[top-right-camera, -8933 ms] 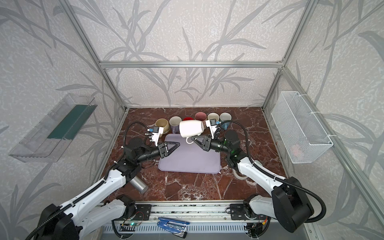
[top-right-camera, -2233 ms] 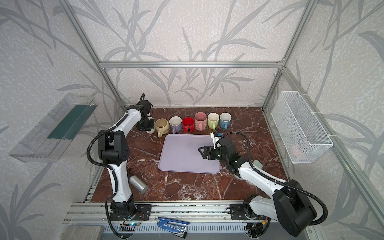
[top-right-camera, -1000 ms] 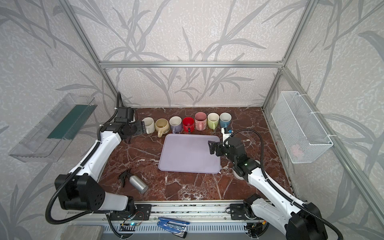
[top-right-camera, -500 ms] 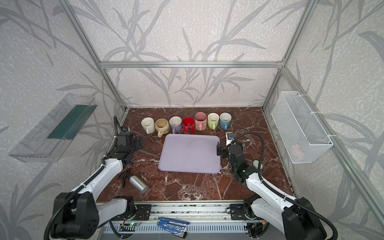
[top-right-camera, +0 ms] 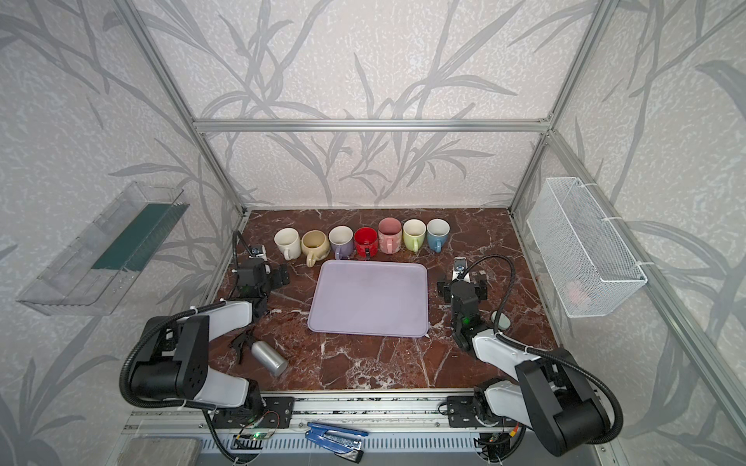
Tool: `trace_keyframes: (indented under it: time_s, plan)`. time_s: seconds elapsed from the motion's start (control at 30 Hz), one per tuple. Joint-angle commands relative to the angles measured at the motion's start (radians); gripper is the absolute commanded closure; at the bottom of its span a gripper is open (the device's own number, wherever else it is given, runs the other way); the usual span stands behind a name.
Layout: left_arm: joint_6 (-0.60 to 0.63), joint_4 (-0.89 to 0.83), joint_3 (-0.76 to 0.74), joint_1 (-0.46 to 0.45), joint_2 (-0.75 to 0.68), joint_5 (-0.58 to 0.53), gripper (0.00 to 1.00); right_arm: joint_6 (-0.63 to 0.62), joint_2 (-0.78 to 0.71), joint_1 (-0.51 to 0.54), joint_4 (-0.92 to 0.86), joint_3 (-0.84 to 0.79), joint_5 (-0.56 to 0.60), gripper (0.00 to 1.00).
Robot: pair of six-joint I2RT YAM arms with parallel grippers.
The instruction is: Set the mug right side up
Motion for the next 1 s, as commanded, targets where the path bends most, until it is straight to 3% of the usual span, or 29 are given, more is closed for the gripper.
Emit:
trace_keyframes:
  time_s: [0.0,0.1,0.17,0.23,0.33,0.4,0.43,0.5,0.6,0.7,0.97]
  plan:
    - [0.024,0.166,-0.052,0.005,0.019,0.040,0.01,-0.086,0.107,-0.004,0.333,-0.046,0.044,0.01]
    - [0.024,0.193,-0.069,0.007,0.018,0.049,0.01,-0.140,0.257,-0.007,0.593,-0.070,0.077,0.01]
    - [0.033,0.303,-0.129,0.005,0.021,0.070,0.01,-0.138,0.316,-0.006,0.619,-0.059,0.081,0.01]
    - [0.048,0.494,-0.203,0.000,0.068,0.078,0.01,-0.153,0.327,-0.007,0.634,-0.070,0.002,0.01]
    - [0.038,0.328,-0.144,0.005,0.038,0.094,0.00,-0.170,0.336,-0.014,0.631,-0.067,-0.072,0.01]
    - [0.034,0.361,-0.149,0.011,0.050,0.102,0.01,-0.139,0.336,-0.049,0.629,-0.077,-0.145,0.01]
    - [0.041,0.416,-0.161,0.011,0.067,0.102,0.00,-0.114,0.344,-0.075,0.608,-0.071,-0.196,0.01]
    - [0.036,0.362,-0.152,0.011,0.049,0.101,0.01,-0.110,0.385,-0.095,0.599,-0.038,-0.206,0.01]
    - [0.041,0.406,-0.161,0.010,0.062,0.099,0.00,-0.068,0.326,-0.113,0.373,0.032,-0.211,0.01]
    - [0.042,0.409,-0.162,0.010,0.063,0.097,0.01,0.011,0.293,-0.199,0.196,0.095,-0.335,0.01]
    - [0.039,0.405,-0.162,0.009,0.061,0.091,0.01,-0.003,0.307,-0.196,0.265,0.072,-0.337,0.01]
